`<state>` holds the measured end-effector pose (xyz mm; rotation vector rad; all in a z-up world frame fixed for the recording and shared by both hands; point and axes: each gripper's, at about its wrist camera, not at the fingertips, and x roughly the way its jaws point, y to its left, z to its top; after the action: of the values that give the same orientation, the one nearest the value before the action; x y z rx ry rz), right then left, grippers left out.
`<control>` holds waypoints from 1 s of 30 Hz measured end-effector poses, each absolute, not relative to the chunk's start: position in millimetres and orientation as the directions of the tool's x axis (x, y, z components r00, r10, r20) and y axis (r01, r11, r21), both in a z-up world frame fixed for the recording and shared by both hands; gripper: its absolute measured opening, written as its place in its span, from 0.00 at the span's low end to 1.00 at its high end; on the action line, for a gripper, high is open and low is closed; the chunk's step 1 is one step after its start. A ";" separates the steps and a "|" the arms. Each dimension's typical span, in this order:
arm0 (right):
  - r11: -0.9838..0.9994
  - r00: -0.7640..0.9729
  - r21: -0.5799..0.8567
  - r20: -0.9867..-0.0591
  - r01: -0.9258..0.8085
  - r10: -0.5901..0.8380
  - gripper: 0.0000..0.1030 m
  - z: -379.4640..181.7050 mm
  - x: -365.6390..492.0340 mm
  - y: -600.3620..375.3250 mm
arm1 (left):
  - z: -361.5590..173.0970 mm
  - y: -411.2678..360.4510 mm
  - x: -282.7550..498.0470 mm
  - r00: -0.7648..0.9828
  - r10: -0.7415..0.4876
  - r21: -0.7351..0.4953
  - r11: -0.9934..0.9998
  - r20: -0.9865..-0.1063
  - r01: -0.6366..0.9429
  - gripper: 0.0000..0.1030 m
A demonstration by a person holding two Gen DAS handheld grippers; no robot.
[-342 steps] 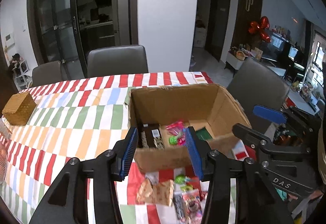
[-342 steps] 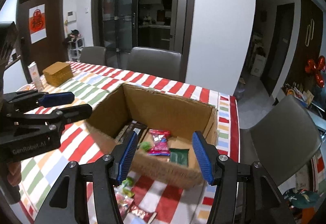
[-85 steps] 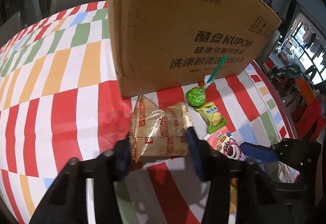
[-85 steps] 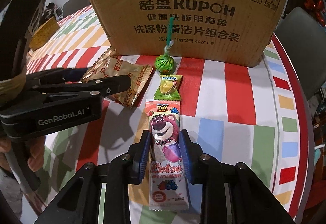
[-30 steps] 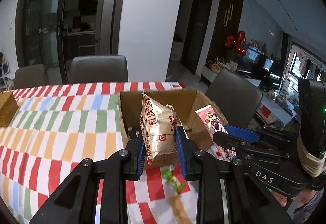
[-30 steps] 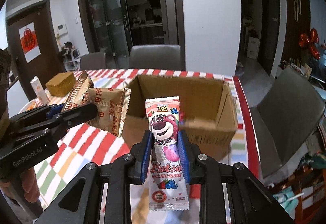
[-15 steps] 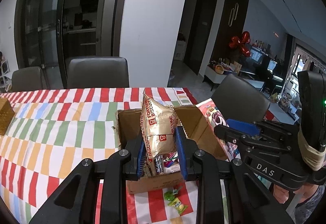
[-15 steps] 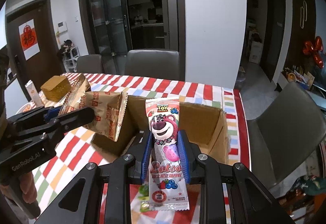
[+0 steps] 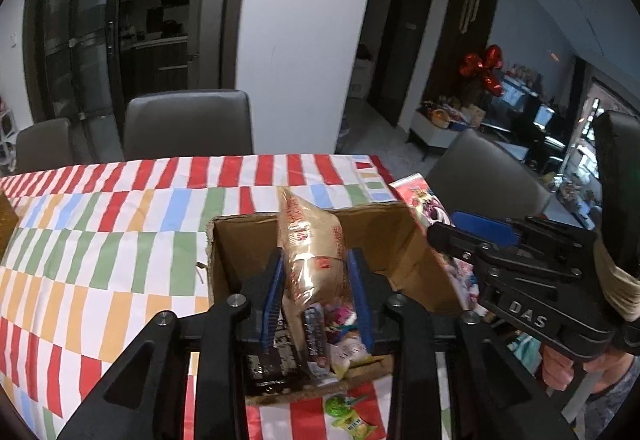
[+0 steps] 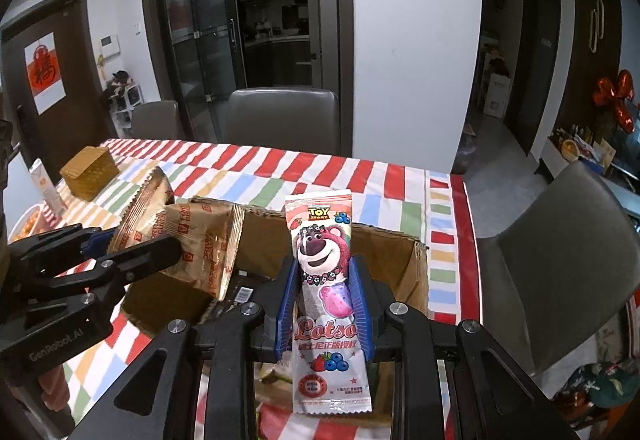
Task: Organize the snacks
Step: 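Carry both snacks over the box and open both tools to drop them, then move both tools back toward the last two candies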
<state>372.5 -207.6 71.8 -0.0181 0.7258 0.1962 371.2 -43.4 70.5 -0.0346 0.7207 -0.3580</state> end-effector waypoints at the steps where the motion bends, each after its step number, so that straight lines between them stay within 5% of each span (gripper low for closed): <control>1: 0.982 0.731 0.055 -0.661 -0.180 0.171 0.38 70.4 372.4 -208.8 | 68.9 -43.0 372.8 0.692 -0.322 -0.149 0.943 -0.646 0.299 0.43; 3: 0.985 0.735 0.062 -0.658 -0.161 0.162 0.48 68.5 372.1 -212.8 | 66.5 -41.0 373.8 0.690 -0.311 -0.150 0.947 -0.653 0.285 0.49; 18: 0.982 0.774 0.019 -0.612 -0.190 0.162 0.48 70.7 301.9 -198.0 | 70.5 -34.3 298.3 0.721 -0.306 -0.051 0.934 -0.622 0.353 0.53; 30: 0.965 0.698 0.021 -0.687 -0.262 0.204 0.48 33.9 263.6 -168.7 | 37.8 -17.2 256.9 0.685 -0.281 -0.021 0.932 -0.673 0.362 0.55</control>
<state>263.6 -168.7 33.9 -0.0810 0.7551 0.2605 256.9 -17.1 37.8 0.1172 0.7332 -0.3611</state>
